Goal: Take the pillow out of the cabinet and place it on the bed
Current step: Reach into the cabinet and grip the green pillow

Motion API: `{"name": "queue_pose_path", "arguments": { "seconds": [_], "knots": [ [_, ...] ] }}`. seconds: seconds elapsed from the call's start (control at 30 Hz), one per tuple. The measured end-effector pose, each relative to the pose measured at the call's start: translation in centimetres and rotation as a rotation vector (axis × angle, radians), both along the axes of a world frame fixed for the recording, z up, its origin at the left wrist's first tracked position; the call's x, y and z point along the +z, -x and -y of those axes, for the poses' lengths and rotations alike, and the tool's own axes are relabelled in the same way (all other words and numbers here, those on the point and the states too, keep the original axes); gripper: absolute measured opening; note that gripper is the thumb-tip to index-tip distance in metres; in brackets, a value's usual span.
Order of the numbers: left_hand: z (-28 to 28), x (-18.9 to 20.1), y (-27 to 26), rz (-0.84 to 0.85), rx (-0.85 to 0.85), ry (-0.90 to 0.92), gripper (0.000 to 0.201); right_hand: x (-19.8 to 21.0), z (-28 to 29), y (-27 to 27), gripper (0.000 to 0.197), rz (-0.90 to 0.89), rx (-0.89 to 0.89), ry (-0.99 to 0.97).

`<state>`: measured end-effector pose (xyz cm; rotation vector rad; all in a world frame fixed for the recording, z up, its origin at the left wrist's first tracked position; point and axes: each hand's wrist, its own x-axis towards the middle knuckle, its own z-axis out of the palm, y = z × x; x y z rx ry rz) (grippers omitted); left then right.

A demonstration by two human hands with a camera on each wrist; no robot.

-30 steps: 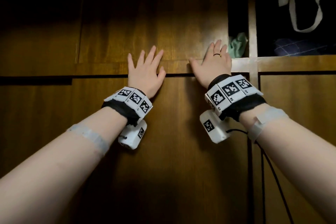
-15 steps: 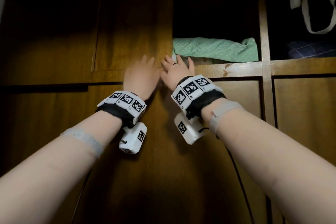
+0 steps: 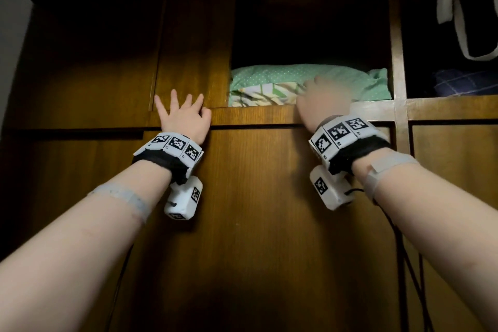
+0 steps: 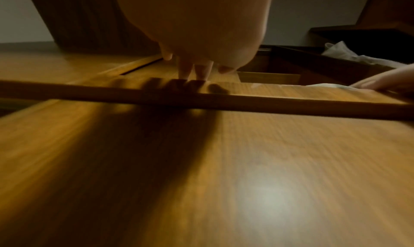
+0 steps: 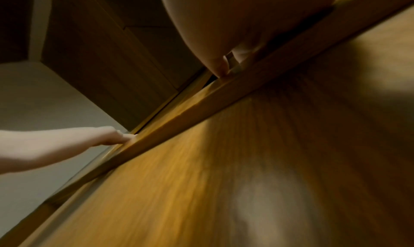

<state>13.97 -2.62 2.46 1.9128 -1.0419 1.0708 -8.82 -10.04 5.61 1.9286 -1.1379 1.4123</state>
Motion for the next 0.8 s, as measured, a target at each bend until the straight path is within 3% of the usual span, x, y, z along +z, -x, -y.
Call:
{"name": "queue_pose_path", "arguments": {
  "seconds": [0.2,0.27,0.33,0.43,0.53,0.67,0.8],
  "knots": [
    [-0.4,-0.4,-2.0,-0.007,0.128,0.013,0.054,0.9,0.4,1.1,0.054,0.093,-0.07,0.031],
    [-0.3,-0.6,-2.3,0.024,0.196,0.017,0.055,1.4,0.6,1.5,0.062,0.165,-0.136,-0.018],
    [-0.2,-0.8,-2.2,0.044,0.203,0.029,0.057,1.8,0.5,2.1,0.058,0.24,-0.227,-0.114],
    [0.2,-1.2,-1.0,0.016,0.057,0.071,0.054,2.3,-0.1,2.8,0.031,0.177,-0.291,-0.242],
    [0.8,-1.4,0.9,0.063,-0.123,0.145,0.055,2.5,0.0,3.7,0.028,0.145,-0.264,-0.202],
    [0.4,0.1,3.0,-0.028,-0.335,0.255,0.09,1.7,-0.1,5.1,0.028,0.175,-0.137,-0.11],
    [-0.7,2.4,4.7,-0.033,-0.467,0.256,0.105,0.9,-1.0,6.0,0.02,0.125,-0.078,-0.017]
  ]
}}
